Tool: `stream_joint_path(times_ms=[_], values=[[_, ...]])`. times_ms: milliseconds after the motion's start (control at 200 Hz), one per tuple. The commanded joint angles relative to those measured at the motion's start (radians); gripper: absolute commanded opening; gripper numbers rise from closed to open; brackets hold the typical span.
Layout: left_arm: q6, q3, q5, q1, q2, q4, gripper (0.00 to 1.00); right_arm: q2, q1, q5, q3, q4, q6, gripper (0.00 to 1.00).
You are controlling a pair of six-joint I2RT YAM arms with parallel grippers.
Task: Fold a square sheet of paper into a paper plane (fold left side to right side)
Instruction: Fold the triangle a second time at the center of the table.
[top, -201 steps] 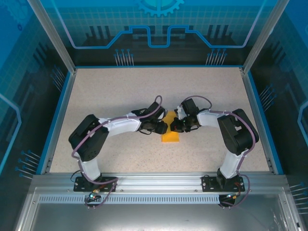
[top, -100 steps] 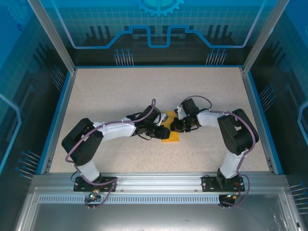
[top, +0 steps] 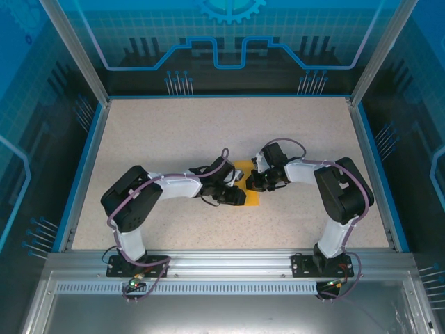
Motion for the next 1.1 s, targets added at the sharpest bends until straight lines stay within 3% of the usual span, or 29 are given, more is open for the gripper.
stream_joint_path(times_ms=[0,525,800,1090], values=[[-0.024,-0.025,-0.02,-0.006,0.008,-0.015,0.32,0.026,0.012,0.032,0.0,-0.055,-0.018,0.02],[-0.056,-0.134,-0.052,-0.005,-0.073,0.0,0.25,0.024,0.012,0.037,0.006,-0.066,-0.028,0.02],[-0.087,-0.104,0.014,-0.002,-0.145,0.047,0.21,0.02,0.014,0.034,0.005,-0.066,-0.028,0.02],[-0.049,-0.016,-0.021,0.007,-0.031,-0.005,0.22,0.02,0.017,0.029,0.006,-0.067,-0.028,0.02]])
